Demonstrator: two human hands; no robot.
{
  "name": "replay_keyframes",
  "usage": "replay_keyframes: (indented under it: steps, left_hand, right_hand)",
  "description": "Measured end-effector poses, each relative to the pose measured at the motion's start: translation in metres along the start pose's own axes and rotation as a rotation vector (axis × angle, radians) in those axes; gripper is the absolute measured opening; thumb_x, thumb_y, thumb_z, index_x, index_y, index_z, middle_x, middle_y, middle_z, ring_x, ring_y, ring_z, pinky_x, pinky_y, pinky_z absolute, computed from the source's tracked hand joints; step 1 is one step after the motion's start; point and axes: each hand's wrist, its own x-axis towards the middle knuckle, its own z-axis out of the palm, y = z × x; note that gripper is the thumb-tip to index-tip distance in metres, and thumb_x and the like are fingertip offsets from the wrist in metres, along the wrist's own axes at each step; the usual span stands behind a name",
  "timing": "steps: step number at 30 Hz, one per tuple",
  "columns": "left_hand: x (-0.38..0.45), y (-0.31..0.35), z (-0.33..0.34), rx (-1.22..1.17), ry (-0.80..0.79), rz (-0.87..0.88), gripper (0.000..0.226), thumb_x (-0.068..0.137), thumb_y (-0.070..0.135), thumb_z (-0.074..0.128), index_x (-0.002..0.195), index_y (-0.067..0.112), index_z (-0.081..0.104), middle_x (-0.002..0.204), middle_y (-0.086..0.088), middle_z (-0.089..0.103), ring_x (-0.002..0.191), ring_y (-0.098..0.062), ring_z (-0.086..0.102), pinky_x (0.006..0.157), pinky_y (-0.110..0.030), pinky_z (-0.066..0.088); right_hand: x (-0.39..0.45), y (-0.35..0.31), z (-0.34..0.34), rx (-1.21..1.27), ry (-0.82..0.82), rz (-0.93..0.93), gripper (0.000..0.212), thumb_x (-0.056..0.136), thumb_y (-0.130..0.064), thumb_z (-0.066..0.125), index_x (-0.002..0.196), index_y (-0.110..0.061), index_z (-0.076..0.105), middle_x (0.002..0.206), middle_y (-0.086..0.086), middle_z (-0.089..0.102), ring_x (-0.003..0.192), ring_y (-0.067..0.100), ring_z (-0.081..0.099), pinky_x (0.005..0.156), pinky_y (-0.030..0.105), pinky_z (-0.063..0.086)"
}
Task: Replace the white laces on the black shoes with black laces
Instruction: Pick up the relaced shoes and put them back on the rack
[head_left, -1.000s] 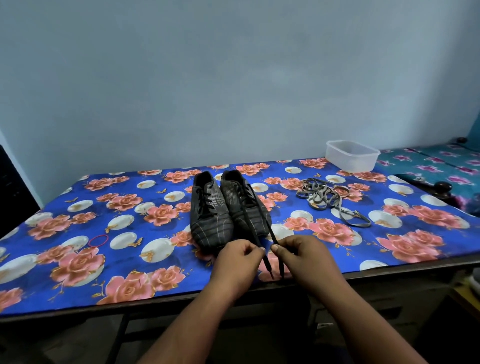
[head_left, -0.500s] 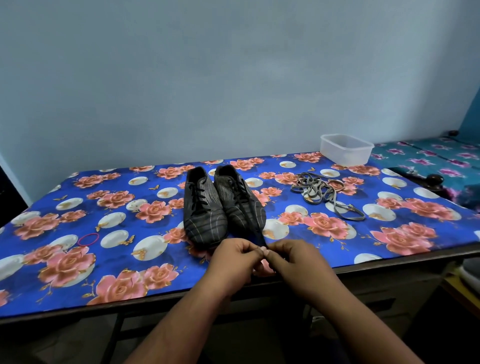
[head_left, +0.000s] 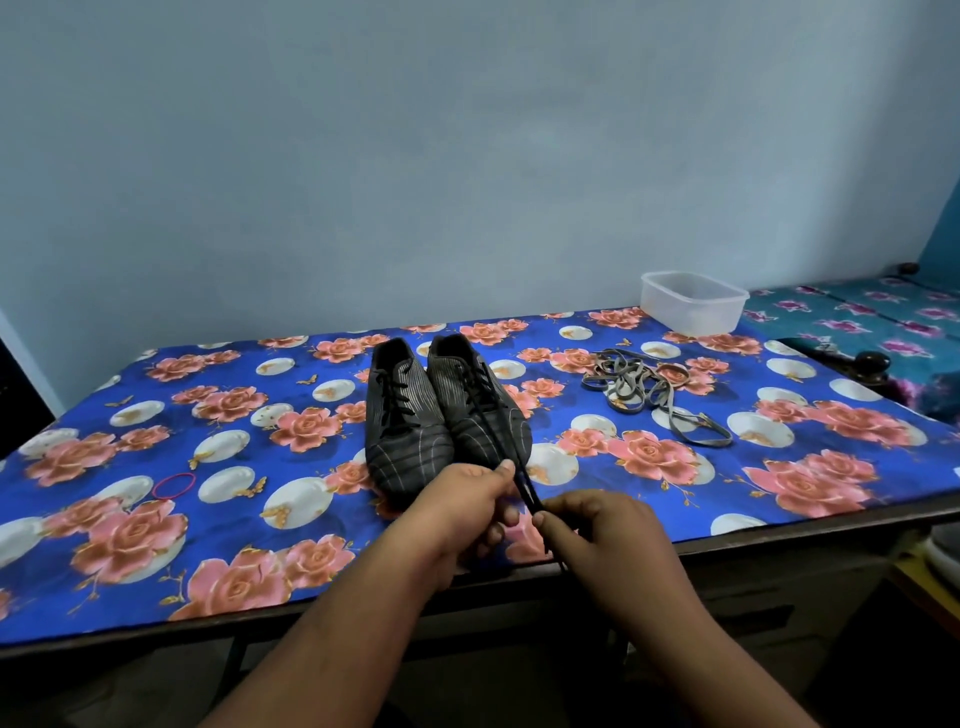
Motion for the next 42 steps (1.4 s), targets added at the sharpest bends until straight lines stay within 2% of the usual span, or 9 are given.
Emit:
replay_keyframes:
  steps: [3,6,10,13,19,23,29,38,42]
  left_hand:
    - [0.012,0.017,0.003,-0.158,-0.011,-0.040,0.042,0.110,0.034,0.039,0.110,0.004,0.069,0.052,0.007,0.048,0.037,-0.005,0.033,0.037,-0.015,0.024]
    - [0.025,0.035,-0.001,-0.154,0.022,-0.053,0.038,0.110,0.036,0.038,0.104,0.011,0.066,0.051,0.009,0.041,0.037,-0.005,0.026,0.034,-0.016,0.018]
    - [0.042,0.049,-0.008,-0.097,0.008,-0.079,0.033,0.110,0.034,0.039,0.095,0.014,0.060,0.051,0.009,0.037,0.033,-0.003,0.023,0.031,-0.016,0.016]
    - [0.045,0.052,-0.010,-0.053,0.036,-0.066,0.027,0.108,0.031,0.044,0.088,0.016,0.056,0.055,0.006,0.039,0.034,-0.005,0.026,0.033,-0.013,0.016]
    - [0.048,0.044,-0.031,0.347,0.336,0.196,0.030,0.102,0.033,0.057,0.083,0.011,0.064,0.065,0.000,0.069,0.043,-0.015,0.054,0.045,-0.021,0.041]
    - [0.044,0.042,-0.049,0.663,0.494,0.332,0.034,0.095,0.041,0.064,0.072,0.016,0.064,0.062,0.001,0.070,0.060,-0.022,0.068,0.063,-0.036,0.058]
    - [0.033,0.046,-0.060,0.903,0.590,0.481,0.033,0.094,0.041,0.062,0.073,0.016,0.062,0.064,0.002,0.062,0.067,-0.018,0.061,0.059,-0.033,0.044]
    - [0.038,0.044,-0.071,0.763,0.496,0.517,0.027,0.091,0.040,0.067,0.072,0.022,0.065,0.060,0.005,0.067,0.060,-0.010,0.066,0.066,-0.037,0.055]
    - [0.038,0.043,-0.070,0.743,0.458,0.522,0.023,0.091,0.040,0.067,0.074,0.025,0.067,0.062,0.007,0.068,0.061,-0.008,0.067,0.066,-0.037,0.057]
  right_hand:
    - [0.003,-0.005,-0.008,0.124,-0.059,-0.013,0.020,0.095,-0.036,0.067,0.076,-0.030,0.071,0.071,-0.010,0.070,0.066,0.006,0.064,0.068,0.035,0.053]
    - [0.009,-0.010,-0.019,0.108,-0.163,-0.041,0.021,0.098,-0.033,0.064,0.077,-0.032,0.067,0.075,-0.008,0.071,0.068,0.003,0.062,0.069,0.028,0.050]
    - [0.022,-0.005,-0.028,-0.320,-0.196,-0.246,0.015,0.101,-0.047,0.054,0.099,-0.040,0.067,0.096,-0.017,0.068,0.098,0.003,0.053,0.091,0.033,0.042]
    - [0.037,-0.002,-0.039,-0.591,-0.206,-0.355,0.028,0.102,-0.053,0.047,0.120,-0.042,0.065,0.116,-0.020,0.060,0.114,0.007,0.042,0.095,0.034,0.033]
    - [0.103,0.020,-0.043,-0.793,0.113,-0.441,0.011,0.093,-0.037,0.069,0.102,-0.040,0.075,0.099,-0.012,0.065,0.102,0.021,0.055,0.079,0.038,0.038]
    - [0.155,0.017,-0.020,-0.812,0.234,-0.506,0.012,0.079,-0.029,0.084,0.086,-0.037,0.077,0.082,-0.007,0.061,0.085,0.026,0.057,0.071,0.038,0.040]
    - [0.203,-0.004,0.019,-0.764,0.238,-0.648,0.021,0.074,-0.024,0.081,0.089,-0.037,0.076,0.083,-0.006,0.059,0.085,0.025,0.054,0.075,0.037,0.037]
    - [0.228,0.000,0.034,-0.611,0.221,-0.823,0.030,0.084,-0.033,0.064,0.111,-0.041,0.075,0.094,-0.006,0.065,0.090,0.025,0.058,0.079,0.037,0.030]
    - [0.231,0.001,0.037,-0.609,0.136,-0.888,0.036,0.086,-0.030,0.061,0.120,-0.039,0.072,0.096,-0.005,0.065,0.087,0.024,0.058,0.076,0.039,0.038]
